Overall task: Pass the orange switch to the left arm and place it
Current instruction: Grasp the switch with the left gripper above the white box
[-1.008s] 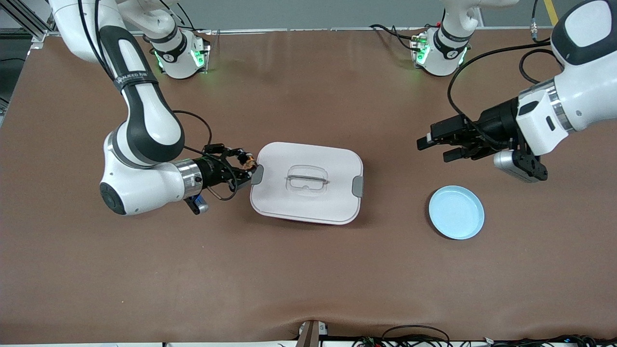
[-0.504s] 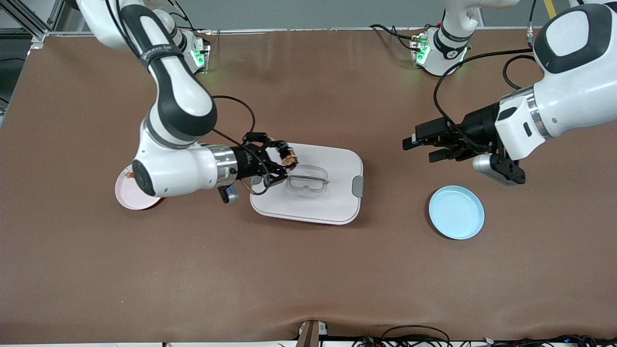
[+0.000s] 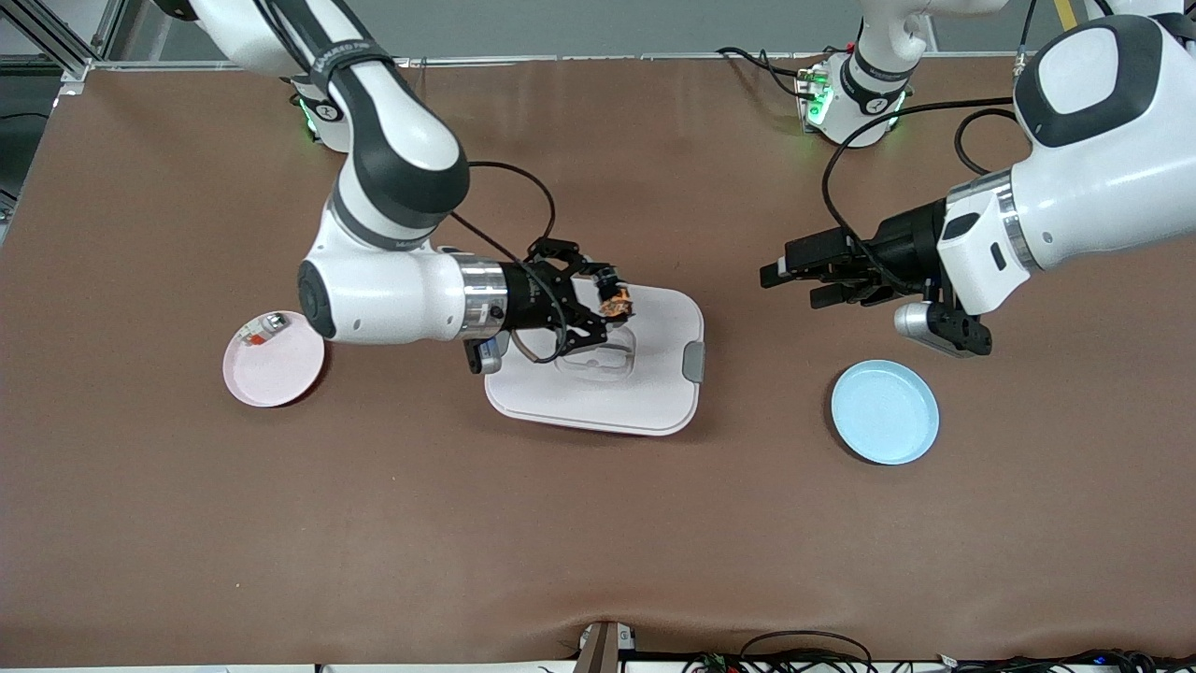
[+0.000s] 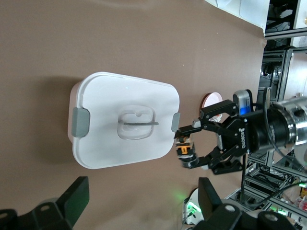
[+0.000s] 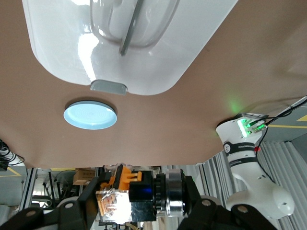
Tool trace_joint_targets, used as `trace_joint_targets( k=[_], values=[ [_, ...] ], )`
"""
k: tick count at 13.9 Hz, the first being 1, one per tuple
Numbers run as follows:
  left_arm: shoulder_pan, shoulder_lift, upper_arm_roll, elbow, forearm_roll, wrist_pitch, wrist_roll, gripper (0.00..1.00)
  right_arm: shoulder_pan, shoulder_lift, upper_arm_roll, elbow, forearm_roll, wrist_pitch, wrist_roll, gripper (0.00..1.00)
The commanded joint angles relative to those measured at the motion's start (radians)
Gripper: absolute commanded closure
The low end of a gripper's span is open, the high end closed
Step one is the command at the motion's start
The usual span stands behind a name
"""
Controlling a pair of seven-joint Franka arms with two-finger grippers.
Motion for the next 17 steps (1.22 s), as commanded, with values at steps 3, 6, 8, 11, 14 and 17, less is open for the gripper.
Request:
trace_joint_targets(
  k=[3, 6, 8, 11, 14, 17],
  values=[
    [-0.038, 0.002, -0.009, -0.007, -0.002, 0.019, -0.05, 0.0, 0.06, 0.051, -0.009, 0.087, 0.022, 0.106, 0.123, 1.0],
    [-0.052, 0.04, -0.016, -0.01, -0.015, 0.052, -0.051, 0.0, 0.076, 0.097, -0.009, 0.171, 0.022, 0.123, 0.209, 1.0],
    [-0.061, 0.059, -0.016, -0.012, -0.009, 0.055, -0.06, 0.0, 0.089, 0.097, -0.007, 0.173, 0.028, 0.163, 0.233, 1.0],
    [-0.074, 0.089, -0.014, -0.01, 0.001, 0.06, -0.151, 0.0, 0.114, 0.097, -0.007, 0.179, 0.028, 0.22, 0.269, 1.0],
    [-0.088, 0.097, -0.014, -0.009, 0.004, 0.068, -0.151, 0.0, 0.131, 0.097, -0.007, 0.18, 0.028, 0.241, 0.293, 1.0],
    [-0.091, 0.103, -0.014, -0.006, 0.013, 0.068, -0.151, 0.0, 0.137, 0.097, -0.009, 0.199, 0.026, 0.243, 0.325, 1.0]
  ],
)
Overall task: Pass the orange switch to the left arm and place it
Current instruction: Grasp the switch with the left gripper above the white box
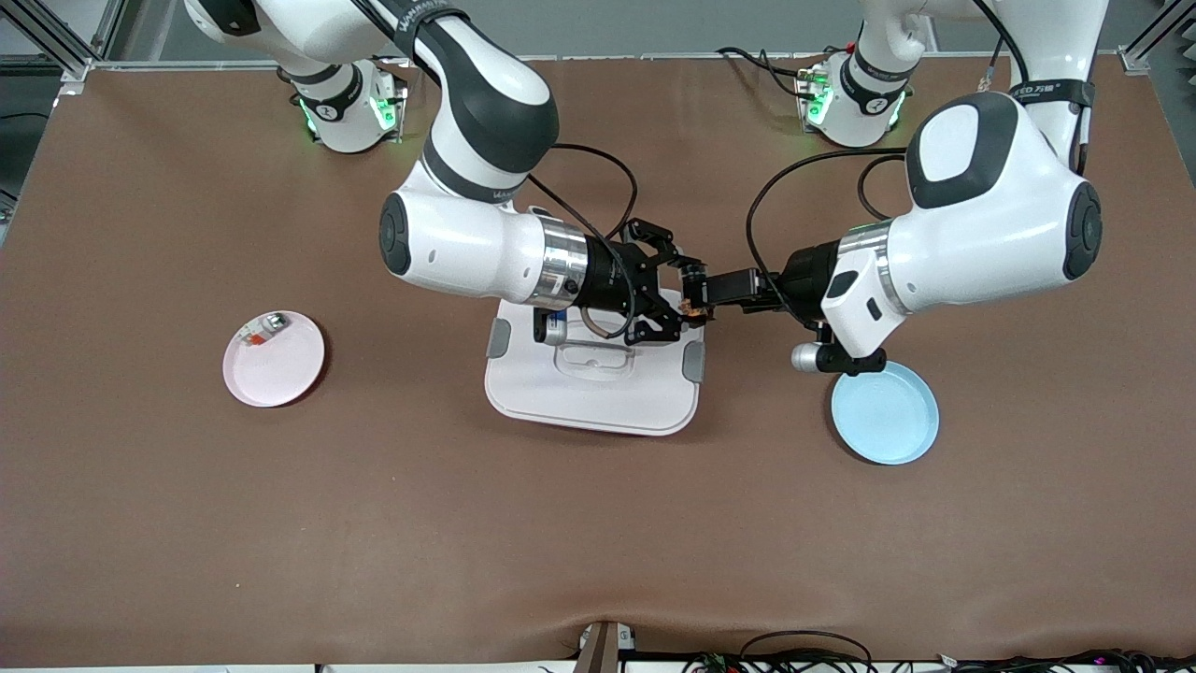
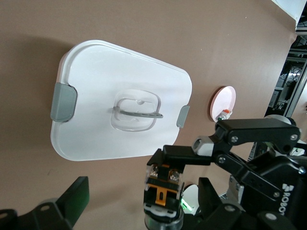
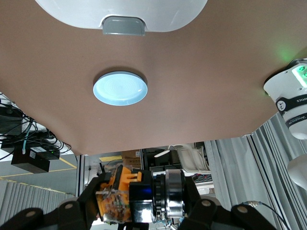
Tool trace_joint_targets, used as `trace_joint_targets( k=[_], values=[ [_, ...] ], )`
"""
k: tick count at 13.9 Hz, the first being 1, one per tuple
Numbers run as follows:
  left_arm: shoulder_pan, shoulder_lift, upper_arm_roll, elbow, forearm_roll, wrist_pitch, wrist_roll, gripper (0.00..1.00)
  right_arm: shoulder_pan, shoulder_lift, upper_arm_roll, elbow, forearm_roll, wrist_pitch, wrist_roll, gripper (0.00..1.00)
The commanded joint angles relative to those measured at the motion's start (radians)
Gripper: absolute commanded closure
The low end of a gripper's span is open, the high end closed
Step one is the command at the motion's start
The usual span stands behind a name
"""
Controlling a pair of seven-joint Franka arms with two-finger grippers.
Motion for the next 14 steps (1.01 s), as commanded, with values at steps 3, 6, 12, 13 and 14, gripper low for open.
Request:
trace_joint_targets(
  k=[3, 6, 12, 13, 14],
  values=[
    [-0.011, 0.004, -0.003, 0.012, 0.013, 0.009, -0.012, 0.0, 0.012, 0.021, -0.007, 0.068, 0.018, 0.031, 0.054, 1.0],
    [-0.011, 0.004, -0.003, 0.012, 0.017, 0.017, 0.002, 0.0, 0.015, 0.021, -0.007, 0.068, 0.018, 0.045, 0.054, 1.0],
    [-0.008, 0.002, -0.004, 0.015, 0.039, 0.016, 0.095, 0.84, 0.02, 0.021, -0.003, 0.068, 0.044, 0.074, 0.054, 1.0],
    [-0.008, 0.002, -0.006, 0.015, 0.039, 0.016, 0.106, 0.99, 0.02, 0.021, -0.001, 0.068, 0.056, 0.086, 0.054, 1.0],
    [-0.008, 0.004, -0.006, 0.015, 0.039, 0.016, 0.109, 1.0, 0.021, 0.023, 0.0, 0.068, 0.058, 0.097, 0.056, 1.0]
  ],
)
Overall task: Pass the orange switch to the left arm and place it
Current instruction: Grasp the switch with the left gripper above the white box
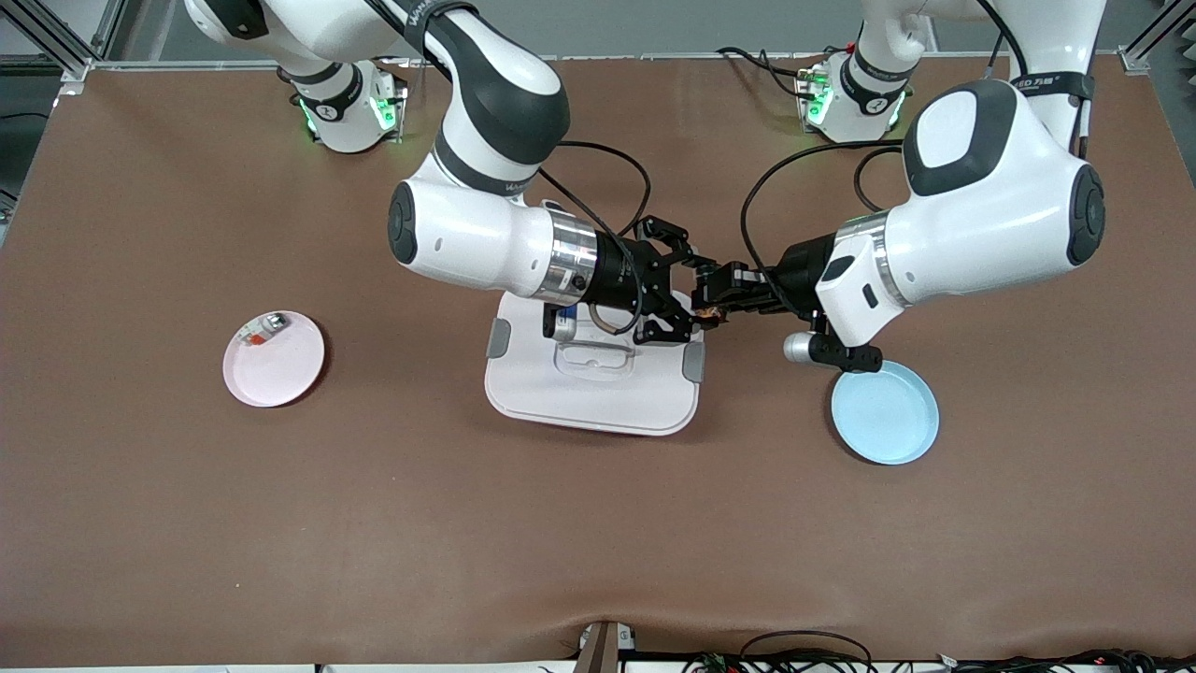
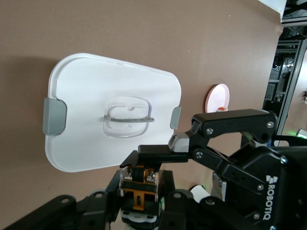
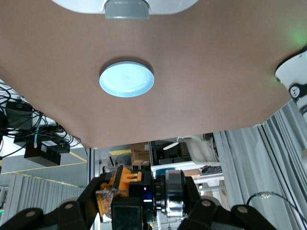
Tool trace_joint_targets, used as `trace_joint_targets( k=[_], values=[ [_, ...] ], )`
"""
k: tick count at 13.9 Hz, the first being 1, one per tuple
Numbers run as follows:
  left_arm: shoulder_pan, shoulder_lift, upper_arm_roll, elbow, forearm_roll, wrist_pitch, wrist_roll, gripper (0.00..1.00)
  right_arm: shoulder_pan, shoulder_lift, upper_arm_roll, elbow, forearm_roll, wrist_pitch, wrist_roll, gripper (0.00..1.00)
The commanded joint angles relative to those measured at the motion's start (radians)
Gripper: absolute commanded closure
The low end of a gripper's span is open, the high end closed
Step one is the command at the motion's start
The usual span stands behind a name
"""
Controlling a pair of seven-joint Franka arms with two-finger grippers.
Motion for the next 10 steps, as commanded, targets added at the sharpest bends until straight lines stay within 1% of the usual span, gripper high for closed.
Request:
trace_joint_targets(
  k=[1, 4, 10],
  values=[
    [-0.003, 0.004, -0.001, -0.014, 0.033, -0.002, 0.024, 1.0, 0.009, 0.006, 0.0, 0.041, 0.038, 0.039, 0.02, 1.0],
    [-0.003, 0.004, 0.0, -0.016, 0.033, -0.002, 0.025, 1.0, 0.012, 0.012, -0.002, 0.041, 0.086, 0.052, 0.019, 1.0],
    [-0.003, 0.002, 0.0, -0.016, 0.041, -0.005, 0.025, 1.0, 0.013, 0.012, 0.0, 0.041, 0.103, 0.063, 0.022, 1.0]
  ],
)
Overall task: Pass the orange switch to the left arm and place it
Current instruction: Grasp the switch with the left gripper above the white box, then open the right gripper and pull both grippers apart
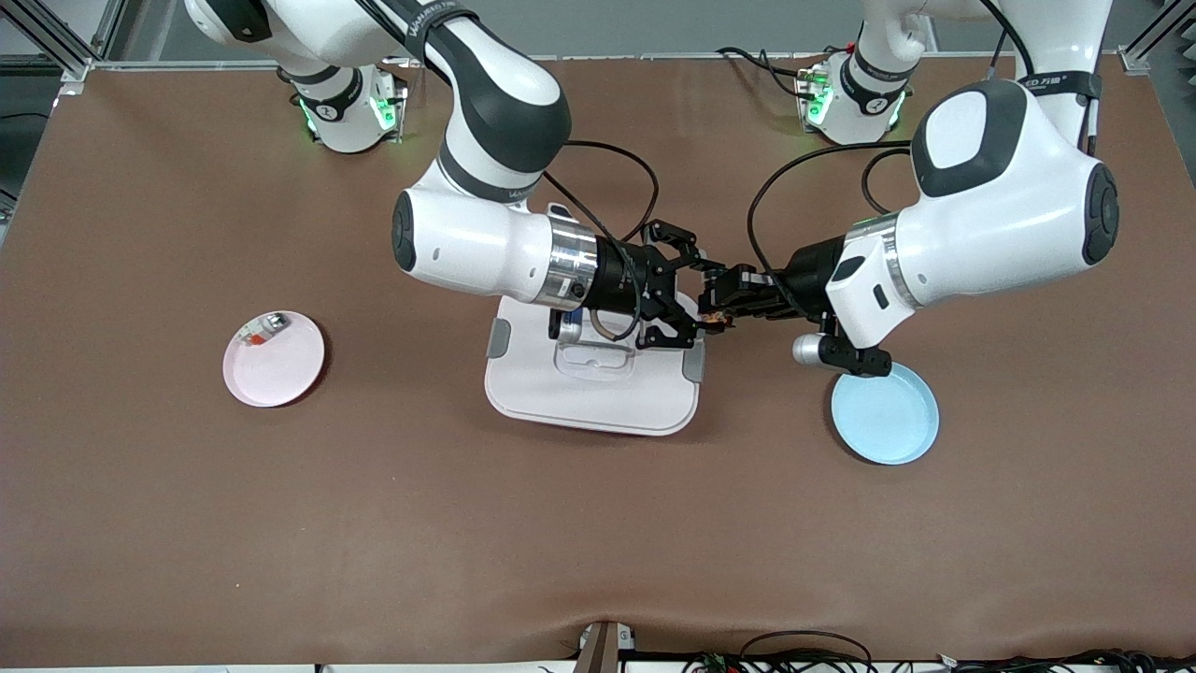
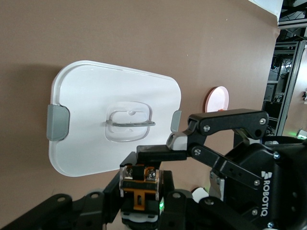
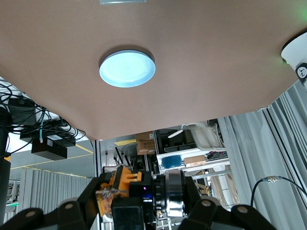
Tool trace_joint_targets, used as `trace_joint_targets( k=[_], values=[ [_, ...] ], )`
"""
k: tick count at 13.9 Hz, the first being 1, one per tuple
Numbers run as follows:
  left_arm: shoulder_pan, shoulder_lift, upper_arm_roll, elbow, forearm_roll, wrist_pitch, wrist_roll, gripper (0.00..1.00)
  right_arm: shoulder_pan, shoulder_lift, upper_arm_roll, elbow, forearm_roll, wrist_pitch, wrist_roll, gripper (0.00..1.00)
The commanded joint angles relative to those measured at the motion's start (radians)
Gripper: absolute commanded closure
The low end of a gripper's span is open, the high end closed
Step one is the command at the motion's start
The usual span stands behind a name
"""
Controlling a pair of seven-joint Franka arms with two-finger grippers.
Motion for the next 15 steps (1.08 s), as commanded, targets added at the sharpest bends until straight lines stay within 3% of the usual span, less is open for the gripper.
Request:
trace_joint_targets(
  k=[1, 2, 3, 9, 15],
  values=[
    [-0.008, 0.001, -0.004, -0.019, 0.04, -0.008, 0.009, 1.0, 0.009, 0.002, -0.002, 0.042, 0.04, 0.032, 0.022, 0.92],
    [-0.006, 0.001, -0.004, -0.019, 0.04, -0.01, 0.009, 1.0, 0.011, 0.002, -0.002, 0.042, 0.04, 0.032, 0.026, 0.16],
    [-0.006, 0.001, -0.004, -0.019, 0.041, -0.01, 0.009, 1.0, 0.014, 0.002, -0.002, 0.04, 0.04, 0.033, 0.029, 0.0],
    [0.009, -0.014, -0.004, -0.019, 0.064, -0.021, 0.018, 1.0, 0.014, 0.001, -0.002, 0.042, 0.04, 0.033, 0.029, 0.0],
    [0.052, -0.097, 0.008, -0.007, 0.167, -0.158, 0.017, 1.0, 0.012, 0.001, -0.003, 0.042, 0.038, 0.042, 0.025, 0.0]
  ],
)
